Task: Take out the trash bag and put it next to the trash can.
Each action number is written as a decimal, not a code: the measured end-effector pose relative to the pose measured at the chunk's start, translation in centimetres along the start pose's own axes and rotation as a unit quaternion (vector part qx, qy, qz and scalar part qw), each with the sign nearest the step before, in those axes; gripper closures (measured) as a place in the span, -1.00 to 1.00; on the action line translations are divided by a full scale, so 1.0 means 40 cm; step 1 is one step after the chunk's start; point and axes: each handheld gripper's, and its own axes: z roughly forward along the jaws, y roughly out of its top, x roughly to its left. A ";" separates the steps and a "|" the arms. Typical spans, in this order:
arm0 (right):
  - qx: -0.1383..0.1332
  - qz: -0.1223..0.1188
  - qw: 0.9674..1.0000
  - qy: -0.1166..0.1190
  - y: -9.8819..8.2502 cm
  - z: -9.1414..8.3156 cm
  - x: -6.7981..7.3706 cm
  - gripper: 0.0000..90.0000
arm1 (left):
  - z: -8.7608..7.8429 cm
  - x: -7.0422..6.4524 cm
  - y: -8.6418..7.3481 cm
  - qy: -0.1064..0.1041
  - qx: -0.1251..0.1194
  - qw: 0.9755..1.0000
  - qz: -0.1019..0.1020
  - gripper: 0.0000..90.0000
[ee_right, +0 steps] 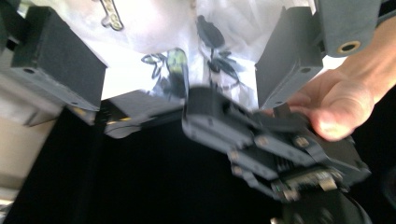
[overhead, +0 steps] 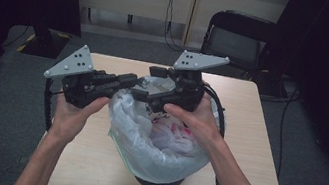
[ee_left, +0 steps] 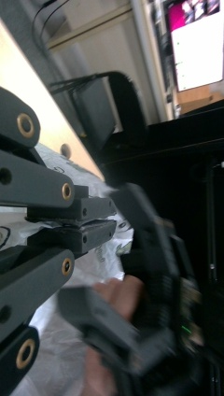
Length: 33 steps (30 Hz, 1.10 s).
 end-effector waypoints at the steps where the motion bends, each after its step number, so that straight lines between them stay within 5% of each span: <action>1: 0.000 0.006 1.000 0.016 0.000 0.002 -0.003 -0.67 | -0.003 0.000 0.008 0.003 -0.004 1.000 -0.001 0.96; 4: 0.005 0.036 0.996 0.081 0.001 0.000 -0.004 -0.67 | -0.004 0.010 0.025 0.011 -0.007 1.000 -0.003 0.96; 7: 0.008 0.031 0.993 0.113 -0.004 -0.006 0.009 -0.68 | 0.005 0.017 0.032 0.016 -0.009 1.000 -0.010 0.97; 11: 0.024 0.000 0.996 0.089 -0.010 -0.005 0.026 -0.67 | 0.020 0.022 0.038 0.020 -0.007 1.000 -0.012 0.97; 13: 0.062 -0.042 0.996 0.038 -0.016 0.006 0.042 -0.13 | 0.029 0.033 0.042 -0.002 -0.027 0.999 -0.030 0.97; 15: 0.087 -0.069 0.994 -0.017 -0.018 0.011 0.043 0.45 | 0.032 0.042 0.039 -0.026 -0.032 0.998 -0.036 0.94; 17: 0.081 -0.067 0.994 -0.016 -0.017 0.006 0.033 0.82 | 0.027 0.047 0.030 -0.055 -0.045 0.997 -0.044 0.61; 20: 0.053 -0.060 0.997 -0.020 -0.005 -0.019 0.017 0.96 | 0.023 0.045 0.018 -0.077 -0.045 0.995 -0.033 -0.16; 23: 0.019 -0.034 0.999 -0.007 0.029 -0.048 0.000 0.98 | 0.039 0.027 0.012 -0.097 -0.027 0.995 -0.009 -0.39; 25: -0.006 -0.023 1.000 0.004 0.053 -0.062 -0.002 0.98 | 0.060 0.005 0.007 -0.100 -0.006 0.995 0.010 -0.28; 28: -0.021 -0.020 0.999 0.013 0.077 -0.078 0.007 0.96 | 0.075 -0.016 0.002 -0.085 0.022 0.995 0.038 0.42; 30: -0.016 -0.021 0.999 0.018 0.076 -0.084 0.009 0.54 | 0.066 -0.013 0.004 -0.084 0.016 0.996 0.036 0.84; 33: -0.009 -0.024 1.000 0.009 0.071 -0.099 0.008 -0.20 | 0.044 -0.003 0.011 -0.074 0.000 0.997 0.029 0.97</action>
